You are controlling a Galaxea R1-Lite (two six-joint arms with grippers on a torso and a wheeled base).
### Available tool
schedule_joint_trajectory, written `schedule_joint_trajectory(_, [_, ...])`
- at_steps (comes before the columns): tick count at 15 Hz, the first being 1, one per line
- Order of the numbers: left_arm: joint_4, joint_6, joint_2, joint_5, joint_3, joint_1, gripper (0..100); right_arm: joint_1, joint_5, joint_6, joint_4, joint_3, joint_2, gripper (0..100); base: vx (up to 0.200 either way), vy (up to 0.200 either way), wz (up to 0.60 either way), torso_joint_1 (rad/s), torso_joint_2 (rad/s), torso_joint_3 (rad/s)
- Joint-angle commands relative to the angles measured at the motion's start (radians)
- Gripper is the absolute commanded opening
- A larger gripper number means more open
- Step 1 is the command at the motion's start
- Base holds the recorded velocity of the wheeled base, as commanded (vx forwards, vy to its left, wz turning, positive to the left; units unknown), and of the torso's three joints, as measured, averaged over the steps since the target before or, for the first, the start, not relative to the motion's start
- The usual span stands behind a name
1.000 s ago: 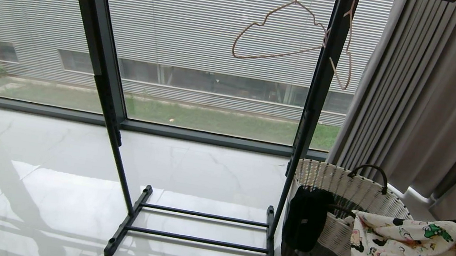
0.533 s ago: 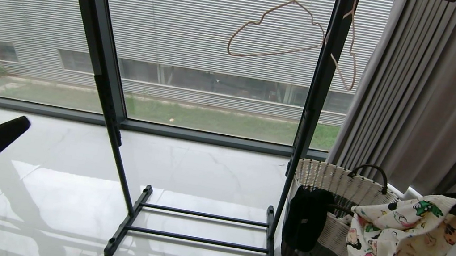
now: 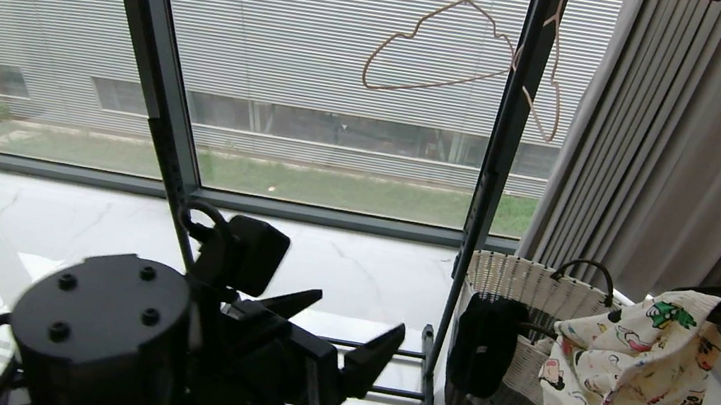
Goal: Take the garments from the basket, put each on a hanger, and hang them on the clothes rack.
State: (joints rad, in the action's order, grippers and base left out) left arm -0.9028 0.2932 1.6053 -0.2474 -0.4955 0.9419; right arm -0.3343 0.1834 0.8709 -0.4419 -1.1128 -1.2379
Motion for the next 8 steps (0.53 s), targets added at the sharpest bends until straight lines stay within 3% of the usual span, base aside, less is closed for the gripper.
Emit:
schedule_joint_trajectory(1, [-0.042, 0.0, 0.288, -0.039, -0.138, 0.175, 100, -0.015, 0.001, 0.0, 0.0, 0.001, 0.009, 0, 0.0, 0.0, 0.0, 0.0, 0.0, 0.0])
schedule_joint_trajectory(2, [-0.042, -0.005, 0.392, -0.082, -0.236, 0.218, 100, -0.031, -0.001, 0.0, 0.0, 0.001, 0.02, 0, 0.0, 0.0, 0.0, 0.0, 0.0, 0.0])
schedule_joint_trajectory(4, [-0.042, -0.006, 0.493, -0.095, -0.363, 0.276, 100, -0.063, -0.001, 0.0, -0.001, 0.002, 0.023, 0, 0.0, 0.0, 0.0, 0.0, 0.0, 0.0])
schedule_joint_trajectory(8, [-0.041, -0.016, 0.627, -0.095, -0.528, 0.276, 100, -0.108, -0.001, 0.0, -0.001, 0.005, 0.021, 0, 0.0, 0.0, 0.0, 0.0, 0.0, 0.0])
